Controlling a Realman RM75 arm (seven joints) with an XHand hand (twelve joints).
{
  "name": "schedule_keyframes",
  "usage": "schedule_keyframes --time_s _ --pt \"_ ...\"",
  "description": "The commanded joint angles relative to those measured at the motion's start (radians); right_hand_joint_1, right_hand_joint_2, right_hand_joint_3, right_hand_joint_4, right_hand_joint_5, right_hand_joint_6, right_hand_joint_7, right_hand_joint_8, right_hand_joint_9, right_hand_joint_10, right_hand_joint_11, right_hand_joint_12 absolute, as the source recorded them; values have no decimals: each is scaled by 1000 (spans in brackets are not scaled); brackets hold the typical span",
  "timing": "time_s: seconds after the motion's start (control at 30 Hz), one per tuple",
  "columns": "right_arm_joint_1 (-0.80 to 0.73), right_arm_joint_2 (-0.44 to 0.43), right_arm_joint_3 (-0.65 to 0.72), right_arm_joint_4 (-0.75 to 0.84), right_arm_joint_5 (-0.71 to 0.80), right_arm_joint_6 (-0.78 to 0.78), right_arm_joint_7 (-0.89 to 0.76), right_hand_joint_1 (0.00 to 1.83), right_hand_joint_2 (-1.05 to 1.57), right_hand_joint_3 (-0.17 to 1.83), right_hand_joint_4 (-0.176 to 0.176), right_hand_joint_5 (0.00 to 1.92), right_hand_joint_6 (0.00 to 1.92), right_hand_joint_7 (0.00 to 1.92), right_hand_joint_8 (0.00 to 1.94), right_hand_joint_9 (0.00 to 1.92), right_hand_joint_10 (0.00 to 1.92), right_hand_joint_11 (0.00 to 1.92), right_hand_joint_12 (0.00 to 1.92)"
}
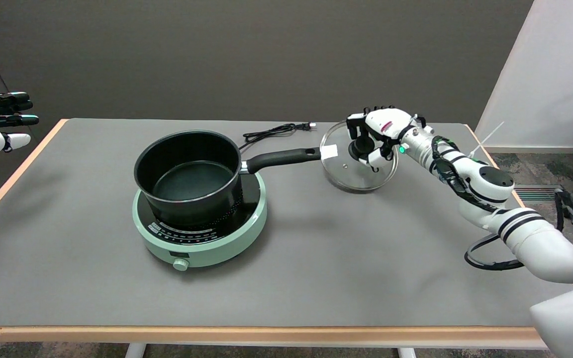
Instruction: Pick up the pot lid.
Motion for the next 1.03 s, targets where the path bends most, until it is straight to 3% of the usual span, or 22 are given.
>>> schedule_keyframes --time_s 0.03,0.2,0.4,0.57,0.7,0.83,1.03 --pt "27 27 7 123 37 4 0 1347 778 960 124 496 1737 804 1650 799 1921 760 1921" --pt "54 48 -24 193 60 8 17 1350 768 972 131 498 1741 812 1645 818 1921 771 1921" --pt "101 60 -80 235 60 8 146 1352 760 982 140 504 1745 819 1640 828 1921 779 1921" --pt "215 95 -223 231 60 8 224 1354 754 986 138 509 1743 825 1633 835 1921 785 1921" --pt "369 127 -413 208 73 16 240 1355 750 988 140 510 1742 829 1627 836 1921 788 1921" --pt "527 134 -589 138 201 58 252 1357 745 993 153 515 1742 833 1623 834 1921 791 1921" --pt "680 115 -727 58 301 121 255 1355 752 983 151 513 1743 829 1624 829 1921 790 1921"
